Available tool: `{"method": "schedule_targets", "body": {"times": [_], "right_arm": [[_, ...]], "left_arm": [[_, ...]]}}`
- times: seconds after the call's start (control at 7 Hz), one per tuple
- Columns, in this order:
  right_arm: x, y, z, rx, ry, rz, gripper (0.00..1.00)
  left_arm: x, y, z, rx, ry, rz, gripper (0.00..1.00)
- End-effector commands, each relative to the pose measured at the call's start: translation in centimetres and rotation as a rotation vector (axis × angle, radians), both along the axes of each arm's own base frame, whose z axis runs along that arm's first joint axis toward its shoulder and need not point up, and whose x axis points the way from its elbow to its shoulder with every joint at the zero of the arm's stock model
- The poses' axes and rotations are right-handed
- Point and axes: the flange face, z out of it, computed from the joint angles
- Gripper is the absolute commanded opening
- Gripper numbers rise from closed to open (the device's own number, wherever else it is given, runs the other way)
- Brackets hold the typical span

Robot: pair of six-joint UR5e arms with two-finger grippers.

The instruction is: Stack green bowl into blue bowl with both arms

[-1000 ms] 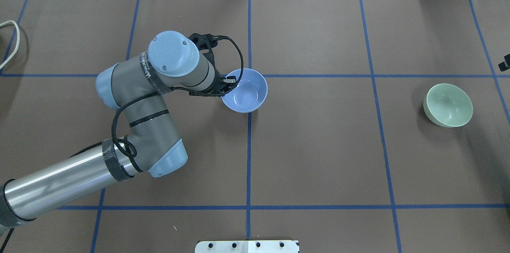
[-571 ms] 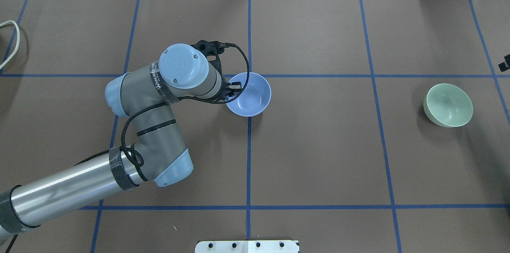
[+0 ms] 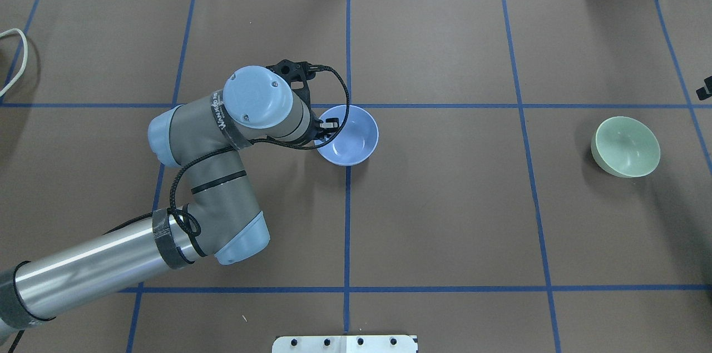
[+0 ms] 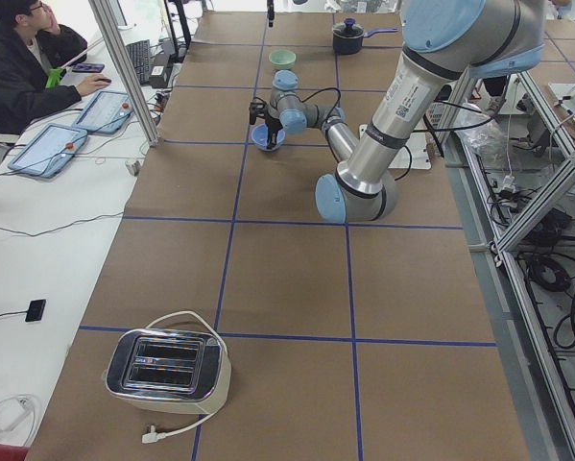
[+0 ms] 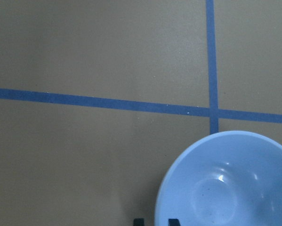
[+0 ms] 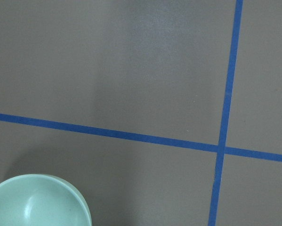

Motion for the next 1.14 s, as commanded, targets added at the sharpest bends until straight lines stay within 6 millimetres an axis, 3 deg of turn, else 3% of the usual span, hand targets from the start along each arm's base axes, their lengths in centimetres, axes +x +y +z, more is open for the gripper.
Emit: {"method": "schedule_targets", "body": {"times": [0.0,0.14,0.29,0.43,0.71,1.0], "right_arm": [[0.0,0.0,0.0,0.000,-0.001,0.000,1.00],[0.0,-0.1,0.0,0.002,-0.001,-0.001,1.00],[0.0,0.0,0.0,0.010,-0.004,-0.002,1.00],[0.0,0.2,0.1,0.008,-0.004,-0.002,1.00],[-0.2,0.3,0.3,0.002,-0.008,-0.007,1.00],[-2.1,0.3,0.0,0.008,-0.012,-0.041,1.00]], "left_arm": [[-3.6,0.2,-0.6,0.012,0.024,-0.011,0.97],[-8.6,-0.7,1.2,-0.005,0.020,0.026,0.97],[-15.0,-3.1,3.8,-0.008,0.012,0.086,0.97],[-20.6,-4.8,7.9,0.018,-0.021,0.120,0.97],[-33.0,-6.5,17.6,0.105,-0.102,0.223,0.97],[-47.3,-5.2,29.0,0.127,-0.150,0.266,0.97]]}}
